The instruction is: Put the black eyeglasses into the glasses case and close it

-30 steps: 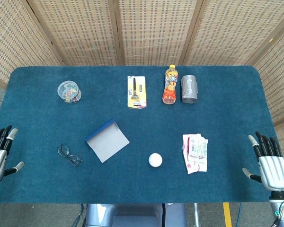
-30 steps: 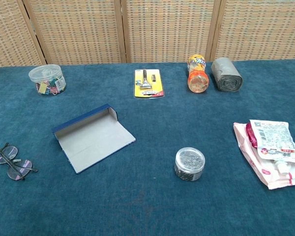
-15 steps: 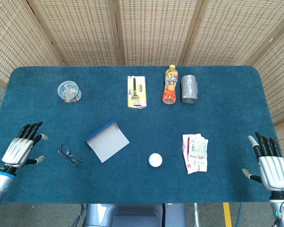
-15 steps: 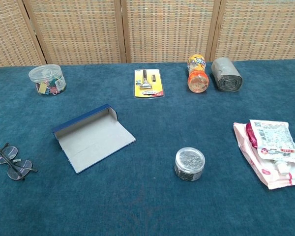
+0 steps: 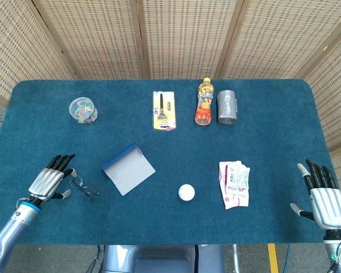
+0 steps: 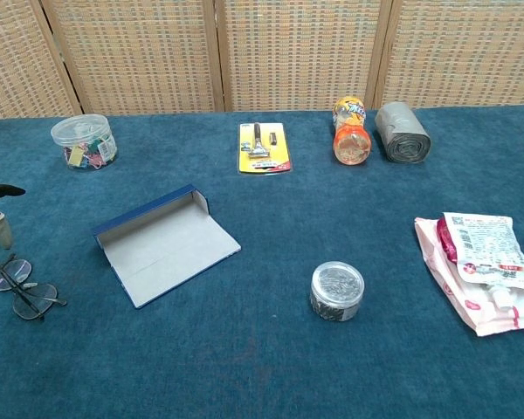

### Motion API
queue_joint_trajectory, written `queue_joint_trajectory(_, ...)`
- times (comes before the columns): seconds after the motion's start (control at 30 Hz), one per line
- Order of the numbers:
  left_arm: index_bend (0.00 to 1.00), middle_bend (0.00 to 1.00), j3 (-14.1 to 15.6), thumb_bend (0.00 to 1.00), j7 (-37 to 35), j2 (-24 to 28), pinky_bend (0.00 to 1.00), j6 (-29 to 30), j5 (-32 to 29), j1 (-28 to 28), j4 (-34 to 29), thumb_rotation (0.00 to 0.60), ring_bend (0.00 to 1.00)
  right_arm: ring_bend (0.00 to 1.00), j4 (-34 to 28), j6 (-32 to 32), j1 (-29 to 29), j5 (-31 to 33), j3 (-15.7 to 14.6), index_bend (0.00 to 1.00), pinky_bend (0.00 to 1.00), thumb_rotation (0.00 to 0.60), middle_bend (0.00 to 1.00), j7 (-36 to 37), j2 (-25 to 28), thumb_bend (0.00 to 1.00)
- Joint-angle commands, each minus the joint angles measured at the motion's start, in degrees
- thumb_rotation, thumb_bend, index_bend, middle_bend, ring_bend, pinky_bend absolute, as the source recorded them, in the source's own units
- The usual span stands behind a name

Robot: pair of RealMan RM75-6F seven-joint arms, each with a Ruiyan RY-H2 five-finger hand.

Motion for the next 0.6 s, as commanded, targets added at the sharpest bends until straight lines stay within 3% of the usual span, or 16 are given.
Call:
queue_joint_trajectory(0.03, 0.39, 0.00, 0.12, 0.26, 0.11, -0.49, 0.00, 0.39, 0.03, -0.09, 0.52, 0.600, 0.00, 0.00, -0.07, -0.01, 0.01, -0.02, -0.01, 0.00, 0.00, 0.600, 0.00, 0.01, 0.04, 0.00)
queue_joint_trajectory(0.6, 0.43, 0.00, 1.08, 0.31, 1.18, -5.12, 0.00, -0.39, 0.43, -2.04, 3.97, 0.600, 0.00, 0.00, -0.27, -0.28, 0.04, 0.18, -0.06, 0.00, 0.00, 0.600, 0.00, 0.36, 0.23, 0.00)
